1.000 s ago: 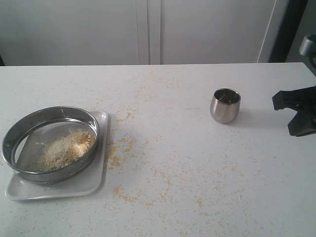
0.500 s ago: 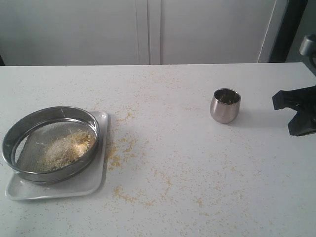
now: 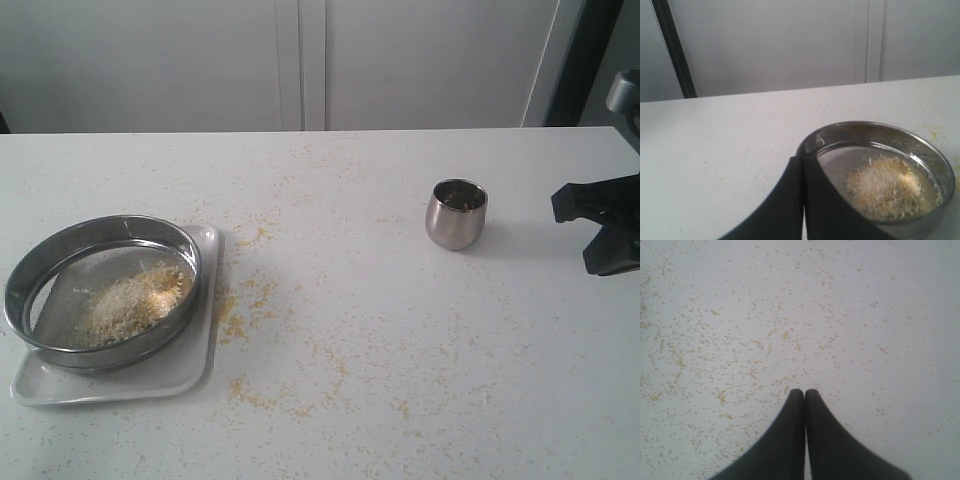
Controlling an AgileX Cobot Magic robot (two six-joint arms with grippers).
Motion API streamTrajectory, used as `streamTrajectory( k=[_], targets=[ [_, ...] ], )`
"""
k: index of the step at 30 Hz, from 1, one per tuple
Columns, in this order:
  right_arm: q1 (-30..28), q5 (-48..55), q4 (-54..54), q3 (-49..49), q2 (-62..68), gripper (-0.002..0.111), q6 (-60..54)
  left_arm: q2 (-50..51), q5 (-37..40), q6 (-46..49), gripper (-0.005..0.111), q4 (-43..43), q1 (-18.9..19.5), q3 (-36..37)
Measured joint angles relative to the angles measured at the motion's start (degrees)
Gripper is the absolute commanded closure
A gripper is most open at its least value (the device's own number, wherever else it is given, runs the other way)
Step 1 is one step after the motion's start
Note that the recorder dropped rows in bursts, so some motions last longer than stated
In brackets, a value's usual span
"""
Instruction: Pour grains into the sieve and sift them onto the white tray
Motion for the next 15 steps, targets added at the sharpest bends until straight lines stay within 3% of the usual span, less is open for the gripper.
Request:
streamTrajectory(
  k=[8, 15],
  targets=[
    [0.0, 0.0, 0.0, 0.0, 0.0, 0.108, 0.0, 0.0, -6.1, 0.0, 0.107, 0.0, 0.0, 0.0],
    [0.0, 0.0, 0.0, 0.0, 0.0, 0.108, 0.0, 0.0, -3.63, 0.0, 0.107, 0.0, 0.0, -0.99]
  ],
)
